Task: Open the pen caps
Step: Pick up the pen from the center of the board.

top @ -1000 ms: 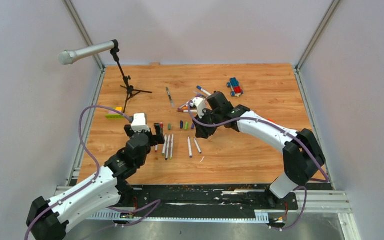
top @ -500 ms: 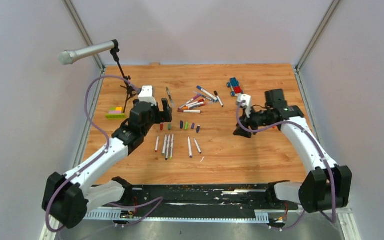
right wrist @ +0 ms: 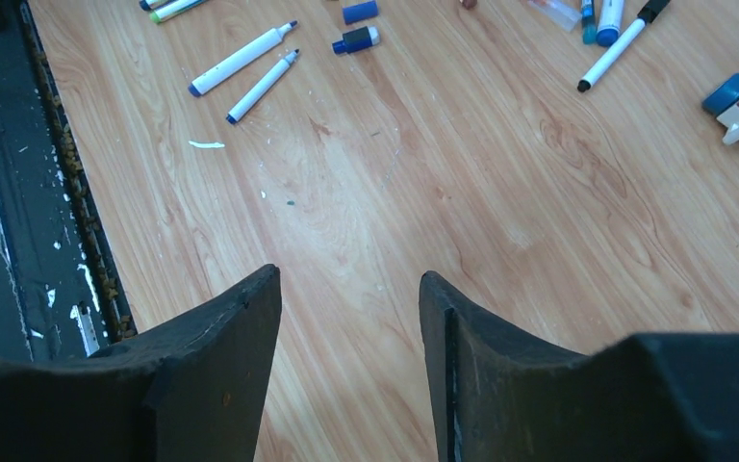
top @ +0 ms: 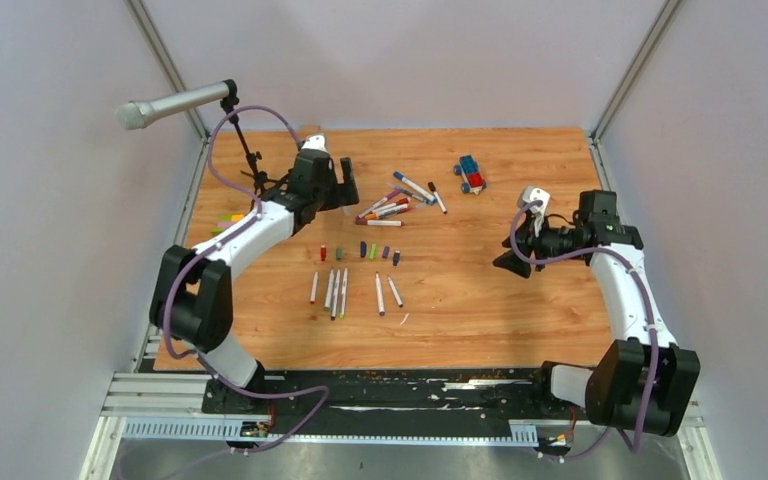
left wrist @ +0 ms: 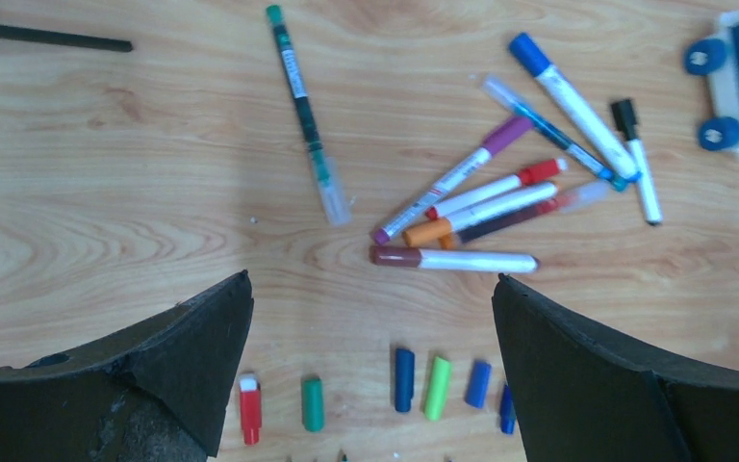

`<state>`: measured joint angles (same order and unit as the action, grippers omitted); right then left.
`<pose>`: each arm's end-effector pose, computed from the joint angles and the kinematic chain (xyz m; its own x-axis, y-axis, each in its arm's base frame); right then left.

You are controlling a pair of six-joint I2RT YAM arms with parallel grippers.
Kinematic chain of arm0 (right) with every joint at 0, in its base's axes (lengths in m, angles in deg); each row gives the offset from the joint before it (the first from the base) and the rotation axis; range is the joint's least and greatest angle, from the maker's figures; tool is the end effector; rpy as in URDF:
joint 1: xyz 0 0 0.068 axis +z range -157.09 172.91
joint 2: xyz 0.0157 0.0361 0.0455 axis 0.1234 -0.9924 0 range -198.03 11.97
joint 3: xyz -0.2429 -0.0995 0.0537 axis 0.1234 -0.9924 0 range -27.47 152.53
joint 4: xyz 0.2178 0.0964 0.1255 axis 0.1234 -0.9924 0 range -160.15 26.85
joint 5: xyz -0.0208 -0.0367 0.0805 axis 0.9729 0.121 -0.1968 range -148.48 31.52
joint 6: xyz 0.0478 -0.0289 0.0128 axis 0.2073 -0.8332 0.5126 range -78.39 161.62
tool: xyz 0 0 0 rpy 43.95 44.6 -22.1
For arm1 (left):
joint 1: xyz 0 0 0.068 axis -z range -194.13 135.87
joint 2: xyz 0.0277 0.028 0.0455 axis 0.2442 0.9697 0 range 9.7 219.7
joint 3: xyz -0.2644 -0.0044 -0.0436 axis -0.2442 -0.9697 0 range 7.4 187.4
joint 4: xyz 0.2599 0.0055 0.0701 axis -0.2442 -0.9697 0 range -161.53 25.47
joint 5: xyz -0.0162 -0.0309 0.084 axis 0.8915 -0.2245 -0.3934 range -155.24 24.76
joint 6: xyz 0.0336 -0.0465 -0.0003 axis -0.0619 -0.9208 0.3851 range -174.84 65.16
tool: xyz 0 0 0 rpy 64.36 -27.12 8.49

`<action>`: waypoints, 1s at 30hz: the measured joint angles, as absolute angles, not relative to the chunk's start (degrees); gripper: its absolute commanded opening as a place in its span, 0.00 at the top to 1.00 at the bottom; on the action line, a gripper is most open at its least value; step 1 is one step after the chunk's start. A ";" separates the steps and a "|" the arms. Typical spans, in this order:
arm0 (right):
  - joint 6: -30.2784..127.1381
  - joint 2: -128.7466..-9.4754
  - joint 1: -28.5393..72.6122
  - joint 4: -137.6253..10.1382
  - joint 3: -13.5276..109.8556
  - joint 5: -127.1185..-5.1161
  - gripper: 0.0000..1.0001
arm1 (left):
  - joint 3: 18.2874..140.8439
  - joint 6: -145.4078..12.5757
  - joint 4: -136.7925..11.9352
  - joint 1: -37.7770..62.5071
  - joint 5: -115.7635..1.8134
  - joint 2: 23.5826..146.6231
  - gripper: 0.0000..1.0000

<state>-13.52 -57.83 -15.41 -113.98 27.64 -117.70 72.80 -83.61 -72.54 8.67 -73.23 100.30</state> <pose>0.2327 0.0012 0.2641 -0.2865 -0.3823 -0.8785 -0.8979 0.4270 0.1070 0.3461 -0.1394 0.2564 -0.5756 -0.2751 -0.7700 -0.0007 0.9419 -0.3360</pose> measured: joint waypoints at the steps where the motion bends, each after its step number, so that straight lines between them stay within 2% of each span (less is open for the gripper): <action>1: -14.50 -57.85 -15.80 -114.39 27.64 -118.90 0.43 | 74.42 -84.33 -73.99 8.67 -74.45 102.40 0.00; 11: -18.96 -60.08 -16.17 -118.44 27.64 -123.03 0.42 | 86.16 -86.26 -81.81 8.70 -79.89 116.17 0.08; 18: -19.57 -61.07 -16.17 -119.29 27.64 -123.14 0.42 | 99.73 -85.86 -86.77 8.70 -81.53 125.53 0.21; 30: -19.55 -61.52 -16.28 -119.31 27.64 -123.14 0.42 | 111.38 -86.76 -94.01 8.70 -82.36 135.67 0.45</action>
